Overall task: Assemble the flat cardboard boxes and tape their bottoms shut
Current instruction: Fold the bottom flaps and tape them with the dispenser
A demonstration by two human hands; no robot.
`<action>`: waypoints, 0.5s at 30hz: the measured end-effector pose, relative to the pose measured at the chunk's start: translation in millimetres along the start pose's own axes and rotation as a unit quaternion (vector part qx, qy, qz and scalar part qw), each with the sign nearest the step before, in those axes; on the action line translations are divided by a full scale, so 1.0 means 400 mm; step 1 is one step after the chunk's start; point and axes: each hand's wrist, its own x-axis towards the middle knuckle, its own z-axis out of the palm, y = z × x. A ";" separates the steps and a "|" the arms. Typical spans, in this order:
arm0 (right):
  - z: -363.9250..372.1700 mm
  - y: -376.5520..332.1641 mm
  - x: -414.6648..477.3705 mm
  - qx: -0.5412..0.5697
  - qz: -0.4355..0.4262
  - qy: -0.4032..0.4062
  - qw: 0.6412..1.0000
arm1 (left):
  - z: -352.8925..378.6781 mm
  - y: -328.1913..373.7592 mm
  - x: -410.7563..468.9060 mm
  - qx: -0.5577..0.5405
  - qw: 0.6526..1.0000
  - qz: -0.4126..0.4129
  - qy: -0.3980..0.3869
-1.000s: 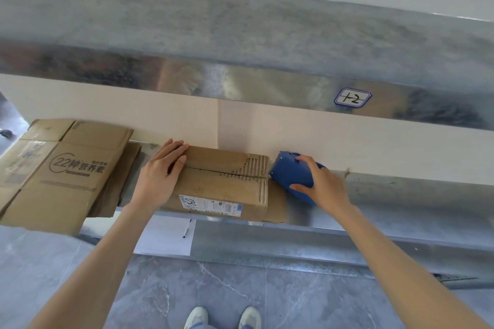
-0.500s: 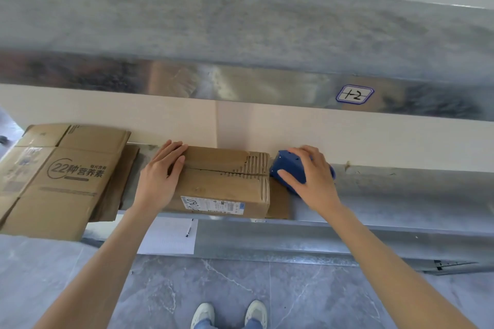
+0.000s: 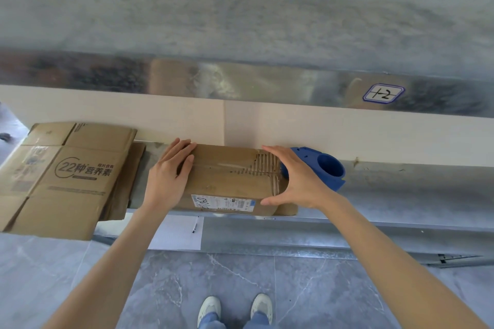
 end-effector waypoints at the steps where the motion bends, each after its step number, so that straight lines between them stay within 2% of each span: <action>1: -0.001 -0.001 0.000 -0.002 0.003 -0.003 1.000 | 0.001 0.000 0.001 0.000 1.000 -0.002 0.000; 5: 0.001 0.001 -0.004 -0.064 0.014 -0.028 0.997 | 0.003 0.002 0.001 0.010 1.000 -0.001 -0.002; 10: 0.017 -0.009 0.002 -0.190 -0.024 -0.058 0.980 | 0.001 0.001 -0.001 0.049 0.999 0.019 -0.011; 15: 0.031 -0.033 -0.010 -0.140 0.006 -0.085 0.986 | -0.002 0.001 -0.001 0.131 0.990 0.055 -0.012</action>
